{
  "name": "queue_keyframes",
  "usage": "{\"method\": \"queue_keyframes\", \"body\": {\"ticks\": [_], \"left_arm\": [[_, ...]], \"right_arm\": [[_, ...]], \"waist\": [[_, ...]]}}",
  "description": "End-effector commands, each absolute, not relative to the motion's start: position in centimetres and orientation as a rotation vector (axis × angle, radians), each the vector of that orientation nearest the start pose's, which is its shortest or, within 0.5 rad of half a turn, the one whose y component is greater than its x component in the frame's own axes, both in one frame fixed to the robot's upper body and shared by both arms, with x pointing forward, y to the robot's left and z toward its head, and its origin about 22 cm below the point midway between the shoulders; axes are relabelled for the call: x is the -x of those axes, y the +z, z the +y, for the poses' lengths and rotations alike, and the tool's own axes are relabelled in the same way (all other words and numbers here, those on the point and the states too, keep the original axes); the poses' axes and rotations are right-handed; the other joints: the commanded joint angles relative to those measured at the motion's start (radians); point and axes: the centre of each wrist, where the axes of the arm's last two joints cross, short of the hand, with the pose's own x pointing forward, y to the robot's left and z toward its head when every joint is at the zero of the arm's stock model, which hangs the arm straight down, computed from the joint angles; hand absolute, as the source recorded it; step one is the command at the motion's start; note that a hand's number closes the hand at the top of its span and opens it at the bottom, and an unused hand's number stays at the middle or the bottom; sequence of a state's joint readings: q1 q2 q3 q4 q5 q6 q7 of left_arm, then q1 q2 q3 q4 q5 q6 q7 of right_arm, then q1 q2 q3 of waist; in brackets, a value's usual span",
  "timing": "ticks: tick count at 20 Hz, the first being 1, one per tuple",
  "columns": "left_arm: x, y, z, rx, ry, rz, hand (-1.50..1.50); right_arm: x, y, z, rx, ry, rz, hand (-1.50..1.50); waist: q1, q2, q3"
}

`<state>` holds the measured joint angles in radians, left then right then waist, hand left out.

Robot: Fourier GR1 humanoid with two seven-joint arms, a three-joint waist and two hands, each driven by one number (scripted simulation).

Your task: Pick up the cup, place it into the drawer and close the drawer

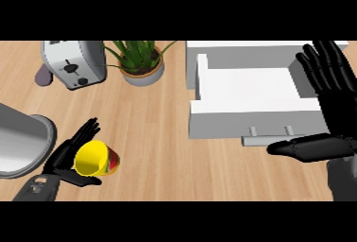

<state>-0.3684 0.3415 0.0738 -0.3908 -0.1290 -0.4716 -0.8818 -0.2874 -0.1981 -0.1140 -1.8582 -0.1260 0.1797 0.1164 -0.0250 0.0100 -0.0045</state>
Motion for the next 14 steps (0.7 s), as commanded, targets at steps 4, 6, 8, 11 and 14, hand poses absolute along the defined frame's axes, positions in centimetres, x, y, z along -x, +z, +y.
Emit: {"method": "queue_keyframes", "body": {"ticks": [4,6,8,11,14], "left_arm": [[-26.1,-13.4,33.7,0.418,-0.298,-1.635,-1.50],[-26.5,-12.4,35.6,0.430,-0.299,-1.643,-1.50],[-26.6,-13.2,33.6,0.450,-0.326,-1.624,-1.50],[-26.3,-13.8,32.6,0.462,-0.301,-1.639,-1.50],[-25.7,-14.0,33.3,0.489,-0.300,-1.621,-1.50]], "right_arm": [[-27.3,16.1,-25.8,-0.108,0.286,-2.004,-1.50],[-27.4,15.3,-26.0,-0.078,0.258,-2.015,-1.50],[-27.8,16.7,-24.9,-0.076,0.277,-1.999,-1.50],[-26.7,14.5,-25.8,-0.077,0.272,-1.988,-1.50],[-27.9,14.8,-25.9,-0.065,0.306,-1.998,-1.50]], "waist": [[-0.013,0.001,-0.001],[-0.004,0.001,0.000],[-0.005,0.002,-0.001],[-0.011,0.002,0.000],[-0.008,0.007,-0.002]]}}
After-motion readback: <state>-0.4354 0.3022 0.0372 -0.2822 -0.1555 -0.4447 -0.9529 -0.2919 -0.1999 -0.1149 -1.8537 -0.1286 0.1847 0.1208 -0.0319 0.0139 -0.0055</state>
